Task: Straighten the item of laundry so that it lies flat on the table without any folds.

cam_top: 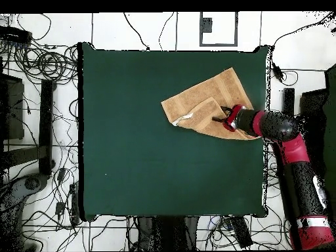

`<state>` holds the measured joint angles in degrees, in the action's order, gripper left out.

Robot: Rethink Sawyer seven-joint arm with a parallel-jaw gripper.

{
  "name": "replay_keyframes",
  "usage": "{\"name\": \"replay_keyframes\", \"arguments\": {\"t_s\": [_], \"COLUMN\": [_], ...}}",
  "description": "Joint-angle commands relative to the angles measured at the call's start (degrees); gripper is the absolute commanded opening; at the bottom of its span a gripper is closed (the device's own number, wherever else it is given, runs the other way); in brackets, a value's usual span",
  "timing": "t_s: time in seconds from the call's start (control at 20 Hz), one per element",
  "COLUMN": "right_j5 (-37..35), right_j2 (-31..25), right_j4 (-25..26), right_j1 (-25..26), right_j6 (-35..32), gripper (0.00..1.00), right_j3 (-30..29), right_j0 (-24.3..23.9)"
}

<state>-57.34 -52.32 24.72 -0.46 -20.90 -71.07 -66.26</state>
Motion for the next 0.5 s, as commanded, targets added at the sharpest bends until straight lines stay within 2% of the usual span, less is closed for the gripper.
{"name": "replay_keyframes", "arguments": {"t_s": [0.05,0.5], "right_j5": [2.66,-0.73], "right_j2": [-1.59,-1.42], "right_j4": [-0.88,-1.67], "right_j1": [2.97,5.07], "right_j6": [4.88,6.17], "gripper": [1.0,1.0], "right_j3": [-0.39,0.5], "right_j0": [3.08,3.37]}}
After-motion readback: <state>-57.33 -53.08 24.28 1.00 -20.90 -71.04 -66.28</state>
